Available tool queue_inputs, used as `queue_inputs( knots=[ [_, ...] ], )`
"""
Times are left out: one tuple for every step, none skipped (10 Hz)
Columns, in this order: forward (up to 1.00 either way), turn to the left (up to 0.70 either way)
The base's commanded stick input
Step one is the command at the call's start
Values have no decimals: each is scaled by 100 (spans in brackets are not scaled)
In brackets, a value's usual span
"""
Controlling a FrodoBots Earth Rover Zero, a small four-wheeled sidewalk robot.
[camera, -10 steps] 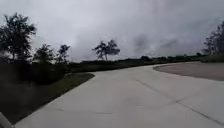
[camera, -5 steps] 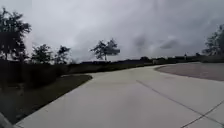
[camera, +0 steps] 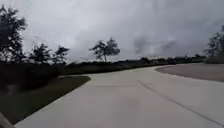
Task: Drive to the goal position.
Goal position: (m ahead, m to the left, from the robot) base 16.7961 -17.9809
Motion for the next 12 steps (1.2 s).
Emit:
queue_inputs(
  knots=[
    [85, 0],
    [85, 0],
    [85, 0],
    [85, 0],
    [85, 0],
    [85, 0],
    [85, 0],
    [85, 0],
    [85, 0],
    [85, 0],
    [85, 0],
    [85, 0]
  ],
)
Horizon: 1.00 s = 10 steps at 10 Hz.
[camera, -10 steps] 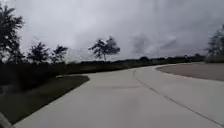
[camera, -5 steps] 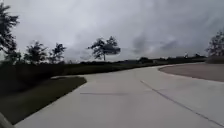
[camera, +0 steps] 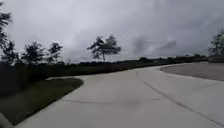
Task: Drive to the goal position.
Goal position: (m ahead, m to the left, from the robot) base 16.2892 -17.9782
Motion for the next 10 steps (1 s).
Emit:
queue_inputs(
  knots=[
    [85, 0],
    [85, 0],
    [85, 0],
    [85, 0],
    [85, 0],
    [85, 0],
    [85, 0],
    [85, 0],
    [85, 0],
    [85, 0]
  ],
)
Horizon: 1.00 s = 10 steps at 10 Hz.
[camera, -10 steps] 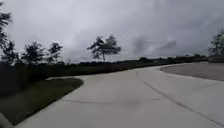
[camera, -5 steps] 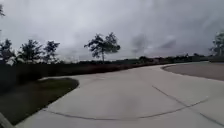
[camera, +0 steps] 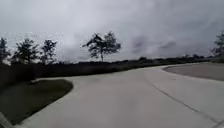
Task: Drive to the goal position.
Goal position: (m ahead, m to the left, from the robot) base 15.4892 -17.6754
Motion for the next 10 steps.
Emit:
queue_inputs(
  knots=[
    [85, 0],
    [85, 0],
    [85, 0],
    [85, 0],
    [85, 0],
    [85, 0],
    [85, 0],
    [85, 0],
    [85, 0],
    [85, 0]
  ],
)
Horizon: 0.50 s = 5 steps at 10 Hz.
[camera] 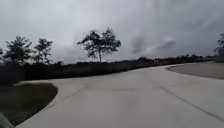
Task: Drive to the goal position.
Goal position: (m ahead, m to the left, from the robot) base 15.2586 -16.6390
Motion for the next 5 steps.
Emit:
queue_inputs(
  knots=[
    [85, 0],
    [85, 0],
    [85, 0],
    [85, 0],
    [85, 0]
  ],
)
